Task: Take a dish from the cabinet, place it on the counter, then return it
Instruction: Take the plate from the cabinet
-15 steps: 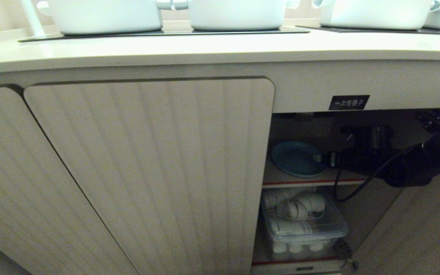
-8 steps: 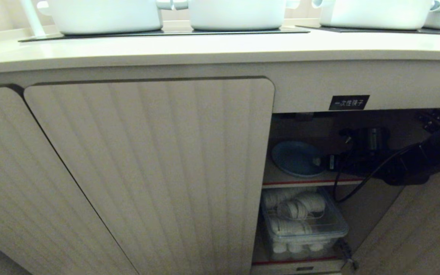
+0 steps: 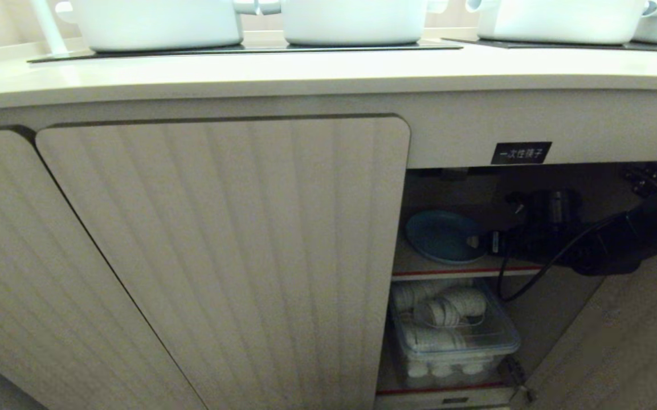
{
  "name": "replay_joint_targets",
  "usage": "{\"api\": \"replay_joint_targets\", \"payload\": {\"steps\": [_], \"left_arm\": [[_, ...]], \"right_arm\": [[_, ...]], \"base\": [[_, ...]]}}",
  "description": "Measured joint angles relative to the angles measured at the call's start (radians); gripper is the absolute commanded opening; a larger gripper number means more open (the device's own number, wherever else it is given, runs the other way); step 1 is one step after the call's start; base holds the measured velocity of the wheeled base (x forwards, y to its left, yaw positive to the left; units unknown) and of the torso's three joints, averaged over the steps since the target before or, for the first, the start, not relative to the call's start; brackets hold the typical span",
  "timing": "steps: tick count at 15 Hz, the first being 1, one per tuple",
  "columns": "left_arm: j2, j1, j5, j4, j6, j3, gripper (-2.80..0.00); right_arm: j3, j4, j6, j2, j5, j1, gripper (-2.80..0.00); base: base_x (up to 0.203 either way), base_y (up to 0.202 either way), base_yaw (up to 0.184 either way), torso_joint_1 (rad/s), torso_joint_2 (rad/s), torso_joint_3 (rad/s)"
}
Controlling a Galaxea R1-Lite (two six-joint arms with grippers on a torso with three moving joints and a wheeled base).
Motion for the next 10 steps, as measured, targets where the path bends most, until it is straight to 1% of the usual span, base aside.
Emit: {"api": "replay_joint_targets", "payload": {"steps": [8,10], "left_arm": [[0.0,0.0,0.0,0.0,0.0,0.0,-2.8],[0.0,0.0,0.001,0.0,0.0,0.0,-2.8]], "right_arm": [[-0.078,0.039,0.005,0.05,0.0,-0.004,0.0],[-0.108,0.039,0.043,0.066,0.0,-0.004,0.0]], "base": [[0.0,0.0,0.0,0.0,0.0,0.0],[0.0,0.0,0.0,0.0,0.0,0.0]]}}
